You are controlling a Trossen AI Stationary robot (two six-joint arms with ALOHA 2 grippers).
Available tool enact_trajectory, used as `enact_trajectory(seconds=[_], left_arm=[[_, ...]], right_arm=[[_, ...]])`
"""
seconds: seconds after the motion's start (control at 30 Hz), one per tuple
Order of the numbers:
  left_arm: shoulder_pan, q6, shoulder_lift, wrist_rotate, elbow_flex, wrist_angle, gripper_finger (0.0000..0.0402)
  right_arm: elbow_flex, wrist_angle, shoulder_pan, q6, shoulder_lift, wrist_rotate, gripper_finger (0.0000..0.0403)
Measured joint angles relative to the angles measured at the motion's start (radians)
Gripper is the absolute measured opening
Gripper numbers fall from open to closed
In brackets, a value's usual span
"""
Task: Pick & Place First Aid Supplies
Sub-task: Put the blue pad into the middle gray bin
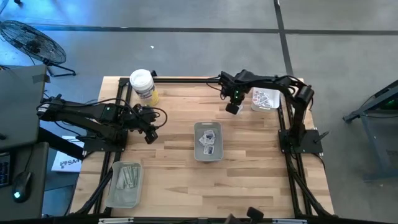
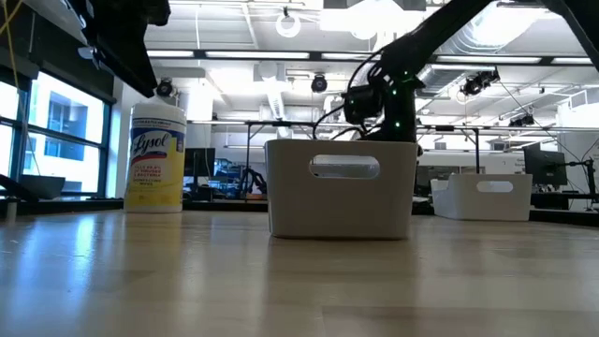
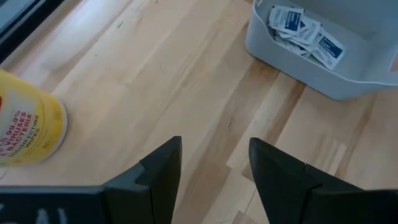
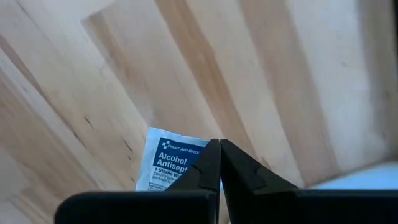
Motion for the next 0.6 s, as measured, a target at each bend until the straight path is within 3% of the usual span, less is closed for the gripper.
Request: enact_trajectory(seconds=[0.23, 0.6], left_arm=[[0.000, 0.000, 0.000, 0.001, 0.000, 0.000, 0.0184], [0.000, 0.000, 0.000, 0.000, 0.000, 0.000, 0.0184]], right_arm=[[0.000, -0.003, 0.019, 0.059, -0.089, -0.014, 0.0000], [0.001, 0.000, 0.179, 0.183, -0.162, 0.079, 0.0000]])
